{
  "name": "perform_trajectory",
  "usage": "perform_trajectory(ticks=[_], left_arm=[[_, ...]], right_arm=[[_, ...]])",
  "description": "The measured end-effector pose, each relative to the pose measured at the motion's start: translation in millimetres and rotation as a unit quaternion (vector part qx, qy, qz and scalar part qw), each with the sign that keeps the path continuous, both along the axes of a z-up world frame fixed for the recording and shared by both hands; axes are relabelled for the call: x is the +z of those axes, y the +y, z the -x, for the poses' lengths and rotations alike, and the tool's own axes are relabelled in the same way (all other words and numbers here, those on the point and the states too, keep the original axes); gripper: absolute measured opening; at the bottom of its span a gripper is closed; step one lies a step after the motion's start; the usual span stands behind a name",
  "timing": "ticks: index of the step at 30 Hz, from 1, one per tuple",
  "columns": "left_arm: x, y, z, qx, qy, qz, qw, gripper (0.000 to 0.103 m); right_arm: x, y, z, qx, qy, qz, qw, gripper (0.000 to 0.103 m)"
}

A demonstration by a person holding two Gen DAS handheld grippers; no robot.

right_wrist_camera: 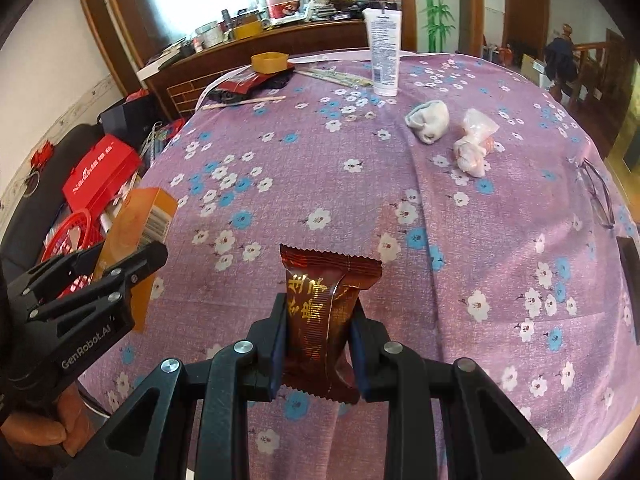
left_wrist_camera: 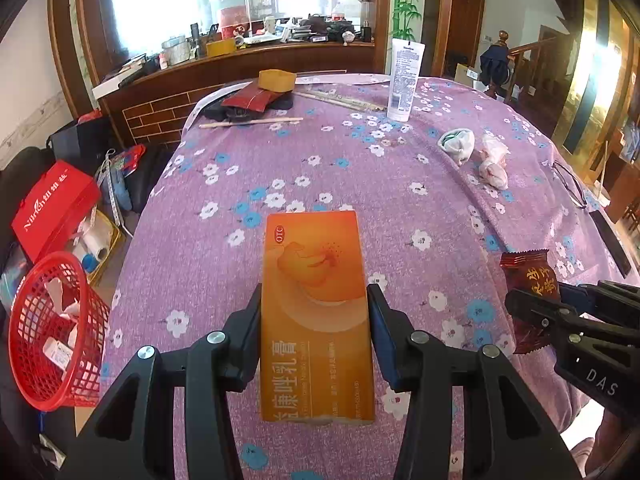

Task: Collect trash
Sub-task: 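Lift the orange box with left tool while right tool lifts the brown wrapper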

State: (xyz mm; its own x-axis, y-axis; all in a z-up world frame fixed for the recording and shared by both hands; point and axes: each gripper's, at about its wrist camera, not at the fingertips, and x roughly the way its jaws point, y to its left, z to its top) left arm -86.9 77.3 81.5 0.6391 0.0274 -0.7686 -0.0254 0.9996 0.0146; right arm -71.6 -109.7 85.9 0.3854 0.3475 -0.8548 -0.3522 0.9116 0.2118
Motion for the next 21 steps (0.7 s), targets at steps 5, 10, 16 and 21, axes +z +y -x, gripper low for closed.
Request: perform_trajectory(ticks=[5,10,16,21], left_arm=[[1.2,-7.7,-7.4,-0.011,-0.002,-0.003,0.9999,0.046],[4.6,-19.0,-12.1,-0.025,-0.008,-0.006,0.9996,0.046],[7.5,-27.1,-12.3,-0.035,-0.012,-0.006,0.9993,0.046],[8.5,-28.0,-9.9,-0.031,-0.011,-0.005,0.9994,0.046]], right_arm=[[1.4,-4.1,-1.8,-0.009,-0.003,0.000,1.000,0.028],[4.5,-13.4,-3.3,-0.021,-0.007,-0.001,1.000,0.028],[7.8,-22.6,-1.9,-0.032,-0.010,-0.002,0.999,0.028],[9.2,-23.7,0.0,-0.030,-0.011,-0.004,0.999,0.028]])
